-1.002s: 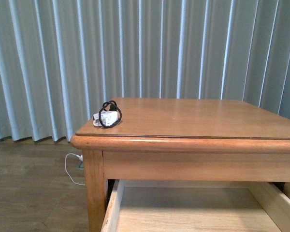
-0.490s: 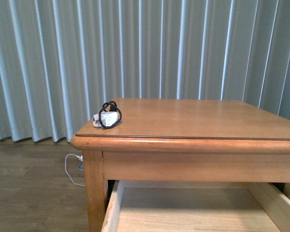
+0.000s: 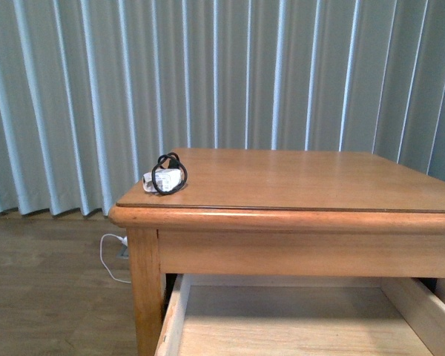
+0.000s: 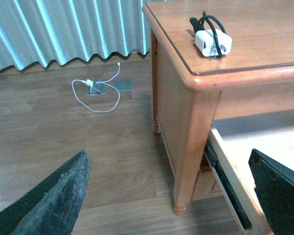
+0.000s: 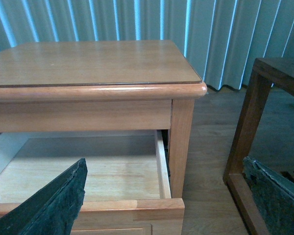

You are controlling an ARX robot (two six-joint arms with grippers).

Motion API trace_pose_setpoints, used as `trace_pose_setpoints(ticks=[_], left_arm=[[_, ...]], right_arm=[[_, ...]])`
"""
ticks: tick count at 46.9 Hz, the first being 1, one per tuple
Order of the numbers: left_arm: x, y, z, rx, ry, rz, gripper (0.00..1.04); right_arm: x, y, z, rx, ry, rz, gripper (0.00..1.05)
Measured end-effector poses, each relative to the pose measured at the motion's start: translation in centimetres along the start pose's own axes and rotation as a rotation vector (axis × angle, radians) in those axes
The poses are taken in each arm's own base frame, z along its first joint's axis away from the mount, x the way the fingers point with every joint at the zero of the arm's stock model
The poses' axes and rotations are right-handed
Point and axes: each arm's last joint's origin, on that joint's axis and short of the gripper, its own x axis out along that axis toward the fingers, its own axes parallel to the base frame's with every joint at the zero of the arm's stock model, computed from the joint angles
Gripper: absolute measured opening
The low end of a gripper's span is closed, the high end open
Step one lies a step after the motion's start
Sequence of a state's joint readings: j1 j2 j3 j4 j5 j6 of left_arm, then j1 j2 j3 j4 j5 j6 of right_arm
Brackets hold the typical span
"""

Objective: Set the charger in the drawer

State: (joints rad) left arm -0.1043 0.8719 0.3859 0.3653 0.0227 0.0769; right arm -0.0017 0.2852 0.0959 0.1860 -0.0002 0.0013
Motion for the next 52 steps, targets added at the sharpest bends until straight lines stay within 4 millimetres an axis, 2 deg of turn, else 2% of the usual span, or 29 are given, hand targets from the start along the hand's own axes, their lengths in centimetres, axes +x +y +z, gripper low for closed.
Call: trace_pose_setpoints(ticks=[4,11,19,23,29,39,52], left_arm=[[3.6,0.3,2.1,0.004,0.016,-0.034,0.99],[7.9,0.4,4.4,0.003,0.018,-0.07,0.99],[12.7,-1.4,6.8,0.0,-0.004,-0.147,0.99],[14.4,-2.2,7.3,-0.002,-0.004,-0.159,0.99],[16.5,-3.0,7.1,-0.009,0.015,-0.166,0.99],[19.5,-3.9,5.7,-0.023,0.069,-0.175,0.99],[21.0,-5.0,5.4,-0.038,0.07,-0.207,0.99]], right_arm=[[0.0,0.0,0.0,0.0,0.0,0.0,0.96],[0.0,0.0,0.0,0.0,0.0,0.0,0.96],[0.0,0.0,0.0,0.0,0.0,0.0,0.96],[0.0,0.0,0.0,0.0,0.0,0.0,0.96],[0.0,0.0,0.0,0.0,0.0,0.0,0.96],[0.0,0.0,0.0,0.0,0.0,0.0,0.96],[0.0,0.0,0.0,0.0,0.0,0.0,0.96]])
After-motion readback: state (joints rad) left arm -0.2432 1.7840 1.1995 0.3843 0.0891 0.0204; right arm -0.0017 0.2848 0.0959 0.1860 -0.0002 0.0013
